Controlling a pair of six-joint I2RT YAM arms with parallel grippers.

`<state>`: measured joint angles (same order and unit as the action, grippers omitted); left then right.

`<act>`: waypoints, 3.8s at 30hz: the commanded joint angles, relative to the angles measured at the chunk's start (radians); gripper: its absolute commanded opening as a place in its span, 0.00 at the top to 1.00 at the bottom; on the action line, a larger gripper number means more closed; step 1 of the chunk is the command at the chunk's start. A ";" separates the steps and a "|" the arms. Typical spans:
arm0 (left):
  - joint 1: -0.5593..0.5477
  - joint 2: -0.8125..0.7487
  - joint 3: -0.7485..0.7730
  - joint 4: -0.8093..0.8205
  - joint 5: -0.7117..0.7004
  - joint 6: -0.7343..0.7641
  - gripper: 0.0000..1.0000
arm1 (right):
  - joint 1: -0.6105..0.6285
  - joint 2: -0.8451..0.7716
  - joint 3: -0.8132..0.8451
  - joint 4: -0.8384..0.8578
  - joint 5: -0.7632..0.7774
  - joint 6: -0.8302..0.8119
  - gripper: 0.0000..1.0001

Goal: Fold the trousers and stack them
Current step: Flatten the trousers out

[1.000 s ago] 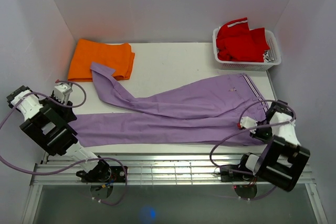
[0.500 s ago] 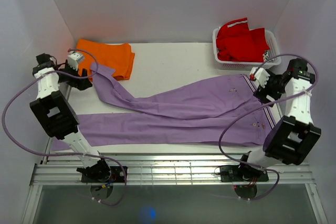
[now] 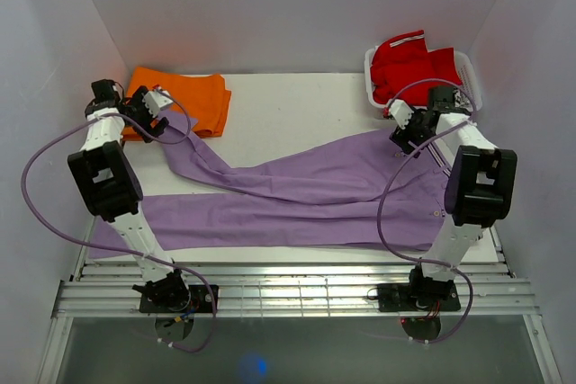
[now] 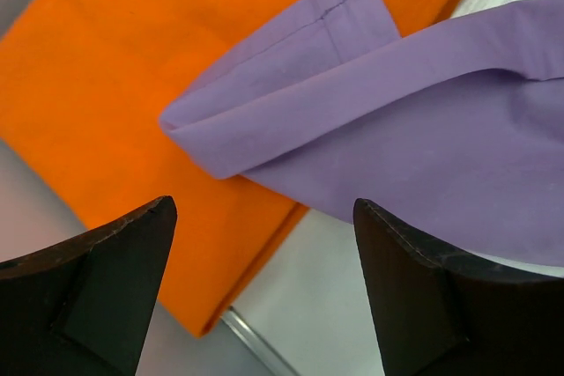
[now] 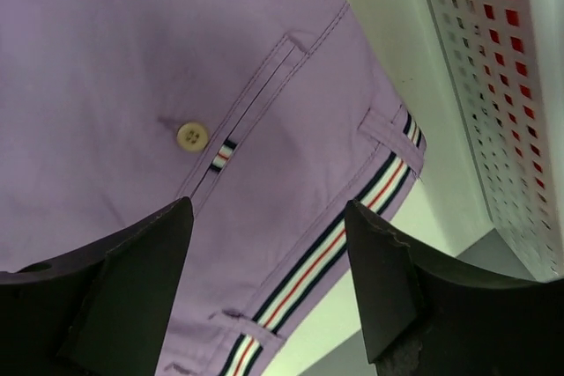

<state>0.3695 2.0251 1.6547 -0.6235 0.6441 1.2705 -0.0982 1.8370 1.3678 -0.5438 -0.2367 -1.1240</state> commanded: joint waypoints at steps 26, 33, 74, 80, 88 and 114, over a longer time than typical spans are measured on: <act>-0.112 -0.193 -0.168 0.101 -0.219 0.187 1.00 | -0.167 -0.102 -0.397 0.392 0.404 0.059 0.43; -0.113 -0.436 -0.276 -0.131 -0.420 0.100 1.00 | -0.267 -0.220 -0.483 0.432 0.340 0.073 0.42; 0.088 -0.177 -0.141 -0.177 -0.350 -0.485 0.20 | -0.233 -0.260 -0.374 0.067 0.031 0.075 0.42; 0.108 -0.091 -0.162 -0.182 -0.294 -0.528 0.24 | -0.224 -0.165 -0.409 0.087 0.101 0.046 0.44; 0.169 -0.039 -0.223 -0.199 -0.296 -0.524 0.34 | -0.252 -0.168 -0.448 0.120 0.162 -0.005 0.44; 0.192 -0.229 -0.119 -0.502 -0.035 -0.298 0.17 | -0.282 -0.282 -0.184 -0.297 -0.019 -0.108 0.06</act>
<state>0.5613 1.7058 1.4445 -1.1221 0.5285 0.9569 -0.3939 1.4719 1.0878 -0.8059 -0.1917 -1.2484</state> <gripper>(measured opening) 0.836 0.952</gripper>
